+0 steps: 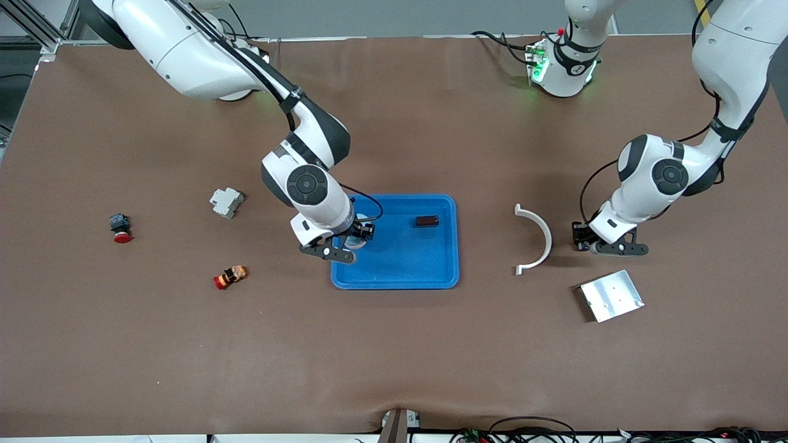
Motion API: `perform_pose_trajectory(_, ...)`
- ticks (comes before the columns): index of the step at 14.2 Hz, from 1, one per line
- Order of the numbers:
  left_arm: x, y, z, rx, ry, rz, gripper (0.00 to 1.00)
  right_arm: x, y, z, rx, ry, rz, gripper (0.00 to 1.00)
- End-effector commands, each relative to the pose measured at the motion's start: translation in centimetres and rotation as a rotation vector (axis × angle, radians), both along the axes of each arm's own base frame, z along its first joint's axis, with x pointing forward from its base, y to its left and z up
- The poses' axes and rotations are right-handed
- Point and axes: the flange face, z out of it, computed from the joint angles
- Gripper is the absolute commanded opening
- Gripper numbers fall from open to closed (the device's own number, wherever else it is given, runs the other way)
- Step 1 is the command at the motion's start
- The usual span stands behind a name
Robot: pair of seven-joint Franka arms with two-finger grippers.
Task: Place electrolytic capacitor and blue bell in tray
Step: 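Carry the second capacitor and bell over the blue tray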
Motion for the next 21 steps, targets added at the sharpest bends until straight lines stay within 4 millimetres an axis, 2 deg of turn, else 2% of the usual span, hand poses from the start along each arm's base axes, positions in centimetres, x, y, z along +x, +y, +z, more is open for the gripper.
perform_pose_trajectory(1, 0.9, -0.1, 2.9, 0.072, 0.029, 0.098, 0.00, 1.2, 1.0, -1.2, -0.042, -0.034, 0.002, 0.00)
perform_pose_trajectory(4, 3.0, -2.8, 7.4, 0.124, 0.098, 0.374, 0.00, 0.9, 1.4, -2.8, -0.077, -0.041, 0.017, 0.00)
perform_pose_trajectory(5, 4.0, -4.4, 9.2, 0.101, 0.102, 0.517, 0.00, 0.9, 1.4, -2.8, -0.077, -0.041, 0.018, 0.00)
perform_pose_trajectory(7, 4.3, -8.1, 11.5, 0.076, 0.095, 0.604, 0.00, 1.0, 1.7, -3.4, -0.065, -0.044, 0.005, 0.00)
perform_pose_trajectory(9, 4.5, -11.0, 13.6, 0.040, 0.081, 0.671, 0.00, 1.4, 1.8, -3.5, -0.053, -0.053, 0.001, 0.00)
perform_pose_trajectory(12, 5.3, -14.3, 16.4, -0.062, 0.100, 0.825, 0.00, 1.5, 1.7, -3.6, -0.052, -0.052, -0.002, 0.00)
perform_pose_trajectory(14, 5.0, -18.0, 17.3, -0.092, 0.110, 0.939, 0.00, 1.5, 1.6, -3.9, -0.052, -0.046, -0.007, 0.02)
perform_pose_trajectory(15, 5.1, -19.4, 17.5, -0.110, 0.121, 1.020, 0.00, 1.6, 1.5, -4.1, -0.048, -0.046, -0.011, 0.29)
perform_pose_trajectory(16, 5.0, -21.1, 17.7, -0.123, 0.126, 1.081, 0.00, 1.8, 1.4, -4.2, -0.041, -0.048, -0.016, 0.48)
perform_pose_trajectory(17, 4.9, -23.2, 18.3, -0.144, 0.134, 1.125, 0.00, 1.9, 1.2, -4.4, -0.041, -0.046, -0.020, 0.54)
perform_pose_trajectory(20, 5.4, -26.8, 18.3, -0.183, 0.175, 1.268, 0.00, 2.0, 1.0, -4.3, -0.041, -0.048, -0.019, 0.67)
perform_pose_trajectory(21, 5.5, -27.9, 17.9, -0.188, 0.189, 1.293, 0.00, 2.0, 1.0, -4.4, -0.041, -0.047, -0.018, 0.78)
